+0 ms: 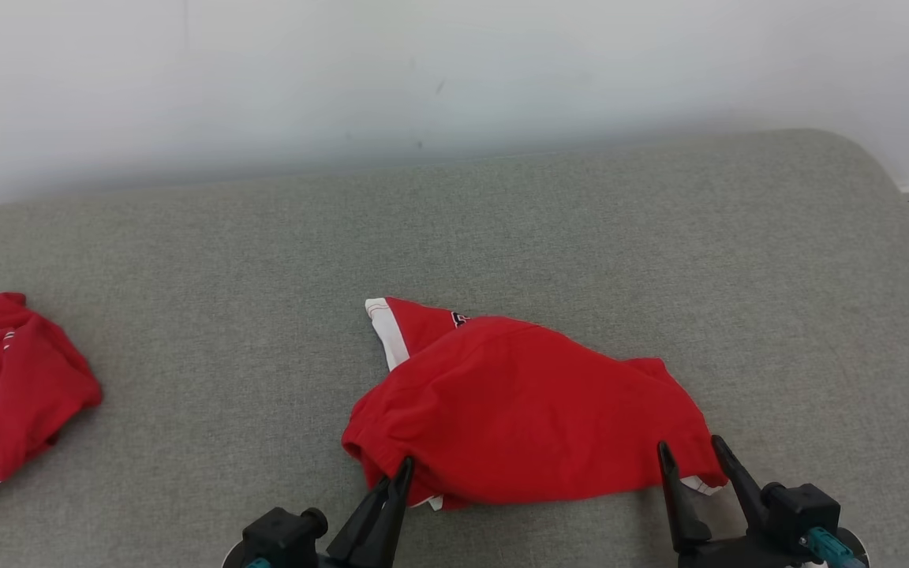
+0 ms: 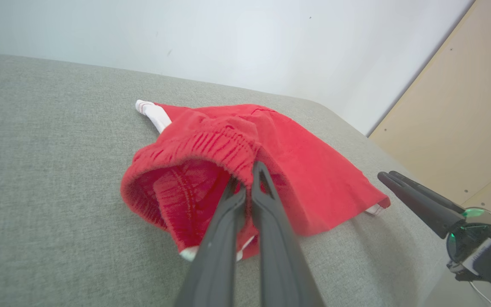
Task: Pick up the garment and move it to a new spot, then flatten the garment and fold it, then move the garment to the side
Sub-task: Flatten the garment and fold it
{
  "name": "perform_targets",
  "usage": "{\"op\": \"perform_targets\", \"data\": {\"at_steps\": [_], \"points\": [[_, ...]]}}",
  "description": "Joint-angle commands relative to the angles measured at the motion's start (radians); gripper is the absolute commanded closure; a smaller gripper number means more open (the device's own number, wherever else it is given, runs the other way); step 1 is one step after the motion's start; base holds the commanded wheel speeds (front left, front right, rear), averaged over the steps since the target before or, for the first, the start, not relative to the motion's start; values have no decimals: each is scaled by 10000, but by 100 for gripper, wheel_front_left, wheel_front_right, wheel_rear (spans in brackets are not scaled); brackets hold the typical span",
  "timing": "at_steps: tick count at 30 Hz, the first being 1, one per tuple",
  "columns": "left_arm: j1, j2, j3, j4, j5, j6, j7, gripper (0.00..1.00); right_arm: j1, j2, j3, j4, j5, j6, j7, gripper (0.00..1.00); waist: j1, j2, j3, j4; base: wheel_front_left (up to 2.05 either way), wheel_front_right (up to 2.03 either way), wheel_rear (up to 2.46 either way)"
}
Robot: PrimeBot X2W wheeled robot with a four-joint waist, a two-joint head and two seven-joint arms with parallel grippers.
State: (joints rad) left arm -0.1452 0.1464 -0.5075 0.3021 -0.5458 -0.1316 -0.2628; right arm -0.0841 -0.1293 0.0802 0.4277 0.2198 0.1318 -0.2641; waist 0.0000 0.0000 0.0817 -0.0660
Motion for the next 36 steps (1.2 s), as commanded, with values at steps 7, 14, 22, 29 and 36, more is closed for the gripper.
{"op": "perform_targets", "data": {"at_steps": [7, 14, 22, 29, 36], "points": [[40, 310, -226, -1079, 292, 18, -32, 100, 0, 194, -131, -106, 51, -22, -1, 0, 0, 0, 2, 554, 0, 0, 0], [217, 519, -464, -1280, 276, 20, -30, 100, -104, 296, -138, -100, 47, -22, -2, 0, 0, 0, 155, 1038, 0, 0, 0], [-19, 651, -266, -436, 35, 20, -30, 100, -496, 303, 103, -151, 17, -22, -2, 0, 0, 0, 610, 768, 0, 0, 0], [-1091, 541, 399, 1259, 435, 20, -30, 100, -717, 184, 78, -175, -6, -22, -2, 0, 0, 0, 1057, 43, 0, 0, 0], [-2082, 317, 1345, 2920, 1048, 34, -30, 100, -713, 188, 41, -325, -69, -22, -2, 0, 0, 0, 1317, -585, 0, 0, 0]]}}
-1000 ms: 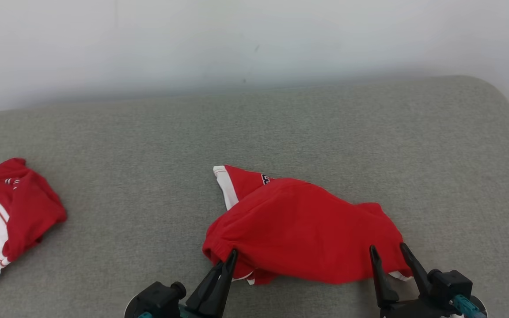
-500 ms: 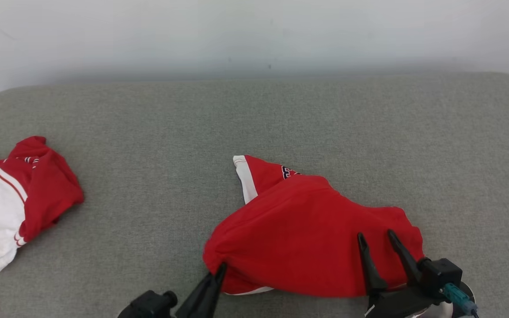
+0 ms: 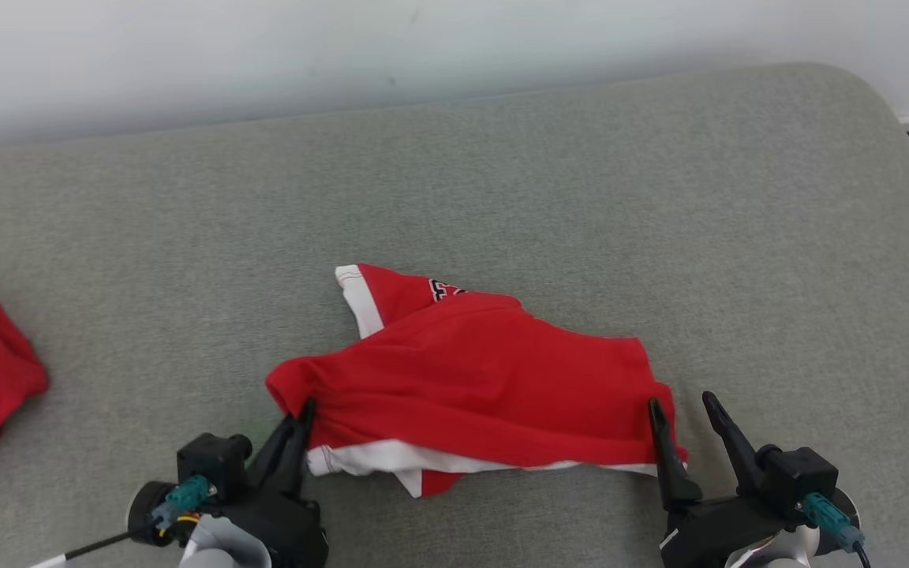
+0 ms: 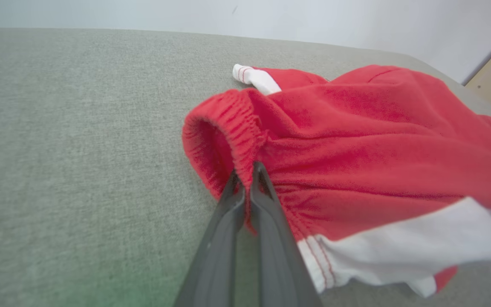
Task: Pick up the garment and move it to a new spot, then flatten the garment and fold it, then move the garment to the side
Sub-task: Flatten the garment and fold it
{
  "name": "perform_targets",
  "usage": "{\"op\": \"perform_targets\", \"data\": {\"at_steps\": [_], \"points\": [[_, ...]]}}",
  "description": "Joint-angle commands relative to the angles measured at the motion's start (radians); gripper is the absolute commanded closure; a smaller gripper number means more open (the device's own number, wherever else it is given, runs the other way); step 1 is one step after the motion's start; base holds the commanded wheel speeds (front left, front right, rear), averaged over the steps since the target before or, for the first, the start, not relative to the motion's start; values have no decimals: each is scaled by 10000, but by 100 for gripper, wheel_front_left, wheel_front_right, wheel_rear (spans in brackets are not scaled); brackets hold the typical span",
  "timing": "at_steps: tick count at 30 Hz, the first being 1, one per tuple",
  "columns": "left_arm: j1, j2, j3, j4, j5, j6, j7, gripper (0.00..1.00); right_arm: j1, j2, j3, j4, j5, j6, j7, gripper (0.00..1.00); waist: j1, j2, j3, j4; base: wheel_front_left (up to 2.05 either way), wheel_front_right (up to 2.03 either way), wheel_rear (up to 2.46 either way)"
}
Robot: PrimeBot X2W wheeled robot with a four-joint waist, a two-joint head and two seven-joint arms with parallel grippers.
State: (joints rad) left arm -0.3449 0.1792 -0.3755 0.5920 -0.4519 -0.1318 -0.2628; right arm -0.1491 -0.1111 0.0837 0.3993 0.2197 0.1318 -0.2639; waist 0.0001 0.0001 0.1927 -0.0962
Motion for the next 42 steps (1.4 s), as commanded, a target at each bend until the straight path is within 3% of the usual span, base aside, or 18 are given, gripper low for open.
{"op": "perform_targets", "data": {"at_steps": [1, 7, 8, 9, 10, 11, 28, 42], "points": [[-183, -49, 200, 157, 213, 80, -30, 100, -44, -3, 0, -73, -46, -22, -5, 0, -1, -1, 215, -319, 0, 0, 0], [-432, -248, 1015, 530, 939, 207, -30, 99, 145, 43, 56, -172, -5, -22, -4, 0, -1, -1, 125, -343, 0, 0, 0], [-415, -274, 1133, 531, 1069, 201, -30, 81, 170, 58, 81, -189, 10, -22, -4, 0, -1, -1, 97, -321, 0, 0, 0], [-388, -311, 1232, 480, 1180, 190, -30, 50, 195, 57, 105, -201, 40, -22, -4, 0, -1, -1, 75, -289, 0, 0, 0], [-337, -357, 1322, 440, 1274, 175, -30, 10, 207, 64, 135, -233, 74, -22, -4, 0, -1, -1, 53, -254, 0, 0, 0], [-268, -403, 1413, 410, 1383, 158, -30, 0, 234, 63, 159, -255, 93, -22, -4, 0, -1, -1, 25, -218, 0, 0, 0], [1929, -1101, 3318, -1112, 2384, 110, -30, 0, 969, 14, 487, -460, 246, -22, -4, 0, -1, -1, -898, -16, 0, 0, 0], [2488, -1284, 3220, -1466, 2604, -2, -30, 0, 1108, -53, 759, 264, 469, -22, -4, 0, -1, -1, -907, 242, 0, 0, 0]]}}
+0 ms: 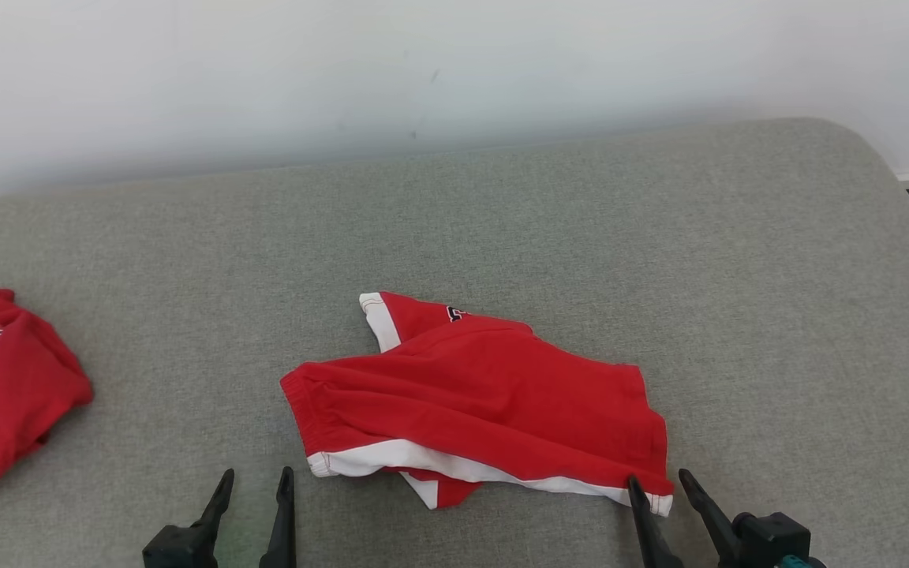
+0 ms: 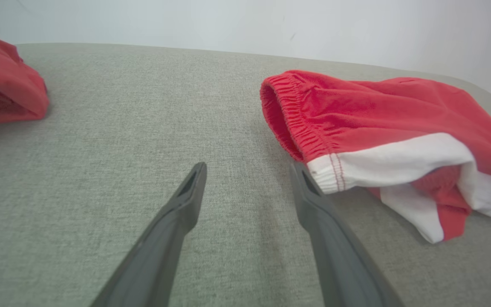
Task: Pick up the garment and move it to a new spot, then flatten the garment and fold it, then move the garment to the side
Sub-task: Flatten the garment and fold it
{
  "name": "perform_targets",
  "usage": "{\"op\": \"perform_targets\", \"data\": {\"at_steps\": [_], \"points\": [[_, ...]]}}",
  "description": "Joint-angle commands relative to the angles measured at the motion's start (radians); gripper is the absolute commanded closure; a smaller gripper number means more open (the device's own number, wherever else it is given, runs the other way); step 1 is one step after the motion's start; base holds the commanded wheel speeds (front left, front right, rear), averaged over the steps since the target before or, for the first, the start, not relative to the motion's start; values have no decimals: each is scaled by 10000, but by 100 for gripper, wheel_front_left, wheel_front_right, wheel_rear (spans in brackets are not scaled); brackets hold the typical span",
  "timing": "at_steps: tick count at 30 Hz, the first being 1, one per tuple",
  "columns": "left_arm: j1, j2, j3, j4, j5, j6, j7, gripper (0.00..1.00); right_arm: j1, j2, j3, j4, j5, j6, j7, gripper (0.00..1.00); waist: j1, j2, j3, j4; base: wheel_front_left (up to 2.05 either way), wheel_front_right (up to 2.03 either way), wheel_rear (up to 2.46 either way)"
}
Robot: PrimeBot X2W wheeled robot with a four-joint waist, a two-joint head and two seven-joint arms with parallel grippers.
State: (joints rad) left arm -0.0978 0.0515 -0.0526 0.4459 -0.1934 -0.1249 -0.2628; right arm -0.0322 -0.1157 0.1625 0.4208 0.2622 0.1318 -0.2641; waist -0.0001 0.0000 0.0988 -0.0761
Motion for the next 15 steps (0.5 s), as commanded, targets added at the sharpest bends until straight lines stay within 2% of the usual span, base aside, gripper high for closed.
{"op": "perform_targets", "data": {"at_steps": [1, 7, 8, 10, 11, 12, 13, 14, 15], "points": [[-19, -11, -64, -17, -22, -75, -30, 0, -101, -2, -73, 99, 57, -22, -3, 0, 1, 0, 45, 71, 0, 0, 0], [-99, -13, -188, -83, -104, -53, -30, 0, -413, 78, -164, 746, 22, -22, -2, 0, 1, 0, 102, 216, 0, 0, 0], [-118, -14, -204, -93, -108, -56, -30, 0, -556, 42, -149, 877, 21, -22, -3, 8, 1, 0, 136, 271, 0, 0, 0], [-142, -13, -215, -102, -118, -43, -30, 0, -608, 24, -121, 1034, 89, -22, -2, 51, 1, 0, 170, 320, 0, 0, 0], [-154, -15, -228, -105, -134, -44, -30, 0, -618, 15, -115, 1094, 127, -22, -2, 59, 1, 0, 186, 340, 0, 0, 0], [-155, -13, -244, -101, -143, -45, -30, 0, -643, 4, -113, 1118, 145, -22, -2, 63, 1, 0, 200, 354, 0, 0, 0], [-158, -13, -253, -93, -149, -46, -30, 0, -669, -6, -111, 1127, 148, -22, -2, 76, 1, 0, 213, 365, 0, 0, 0], [-169, -13, -254, -95, -167, -46, -30, 0, -681, -17, -105, 1120, 157, -22, -2, 93, 1, 0, 231, 372, 0, 0, 0], [-178, -14, -258, -103, -181, -45, -30, 0, -683, -21, -105, 1100, 166, -22, -2, 100, 1, 0, 247, 379, 0, 0, 0]]}}
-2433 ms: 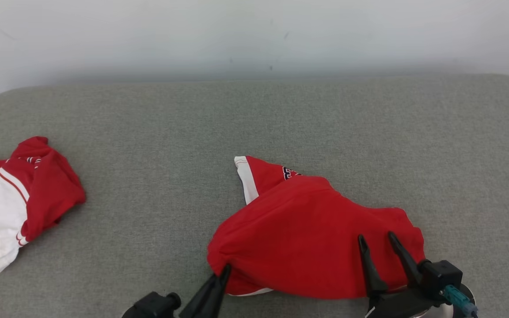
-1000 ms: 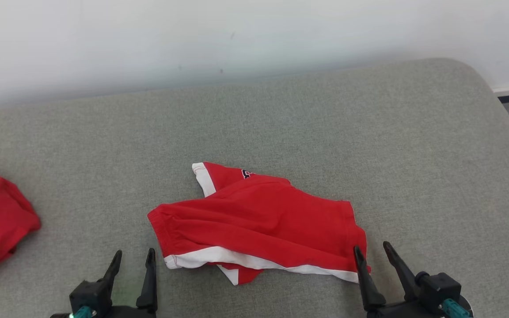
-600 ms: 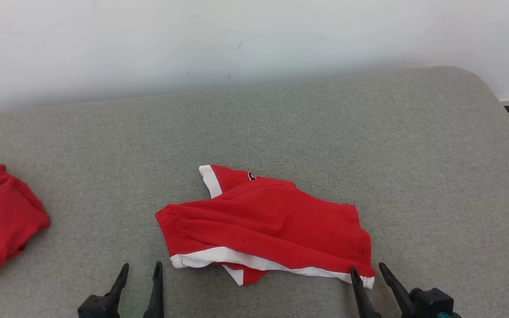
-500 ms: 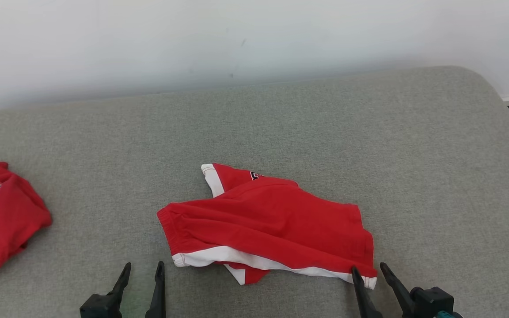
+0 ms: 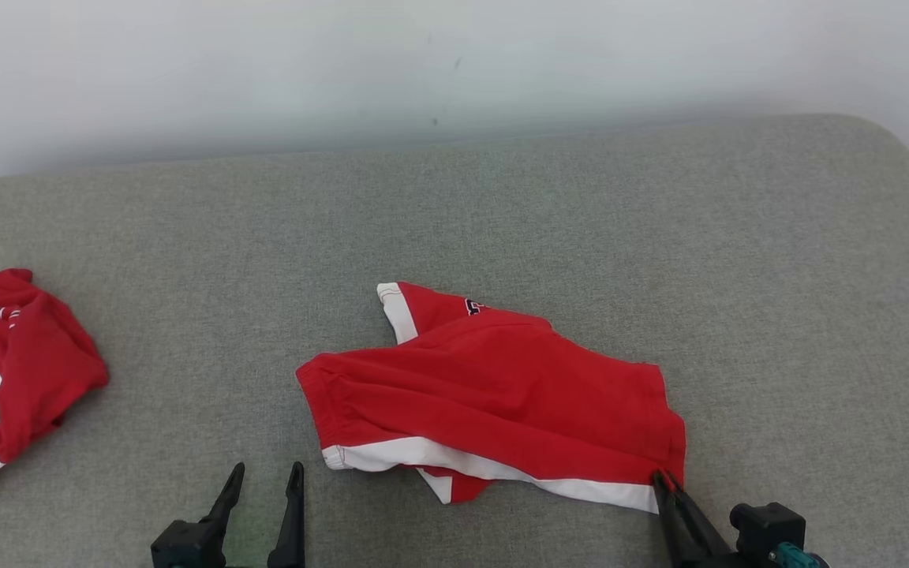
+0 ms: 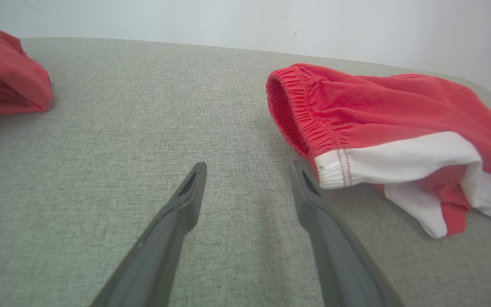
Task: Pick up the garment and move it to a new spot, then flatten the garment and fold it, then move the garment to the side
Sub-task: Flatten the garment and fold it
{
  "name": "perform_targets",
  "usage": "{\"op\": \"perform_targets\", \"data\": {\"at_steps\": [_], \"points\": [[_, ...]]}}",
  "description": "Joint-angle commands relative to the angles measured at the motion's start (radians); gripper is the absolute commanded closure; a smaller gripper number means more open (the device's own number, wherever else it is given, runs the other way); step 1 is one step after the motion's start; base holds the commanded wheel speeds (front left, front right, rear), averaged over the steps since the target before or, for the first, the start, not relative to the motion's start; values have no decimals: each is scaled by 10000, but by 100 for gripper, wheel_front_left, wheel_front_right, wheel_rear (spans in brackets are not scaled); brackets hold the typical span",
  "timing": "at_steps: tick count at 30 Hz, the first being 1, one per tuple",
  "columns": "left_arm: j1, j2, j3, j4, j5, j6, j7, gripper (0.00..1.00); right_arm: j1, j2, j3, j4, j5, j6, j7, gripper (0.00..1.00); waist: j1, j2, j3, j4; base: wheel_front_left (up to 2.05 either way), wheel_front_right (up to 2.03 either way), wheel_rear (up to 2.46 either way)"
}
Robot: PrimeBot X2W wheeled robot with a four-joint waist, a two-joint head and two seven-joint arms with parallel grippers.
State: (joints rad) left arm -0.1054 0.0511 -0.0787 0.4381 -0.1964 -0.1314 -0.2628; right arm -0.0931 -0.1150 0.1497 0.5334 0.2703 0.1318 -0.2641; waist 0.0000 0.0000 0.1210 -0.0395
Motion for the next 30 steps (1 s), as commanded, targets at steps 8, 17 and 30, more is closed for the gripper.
{"op": "perform_targets", "data": {"at_steps": [8, 17, 30], "points": [[-237, -9, -157, -22, -139, 18, -30, 0, -362, -29, -478, -918, 79, -22, -3, 100, 0, 0, 164, 98, 0, 0, 0], [-368, -10, -346, 128, -101, 18, -30, 0, -1421, -7, -1736, -551, -722, -22, -3, 100, 0, 0, 120, 433, 0, 0, 0], [198, -8, -99, 48, 10, 19, -30, 0, -1331, 411, -2629, -651, -1729, -22, -1, 0, 0, 0, -657, 446, 0, 0, 0]]}}
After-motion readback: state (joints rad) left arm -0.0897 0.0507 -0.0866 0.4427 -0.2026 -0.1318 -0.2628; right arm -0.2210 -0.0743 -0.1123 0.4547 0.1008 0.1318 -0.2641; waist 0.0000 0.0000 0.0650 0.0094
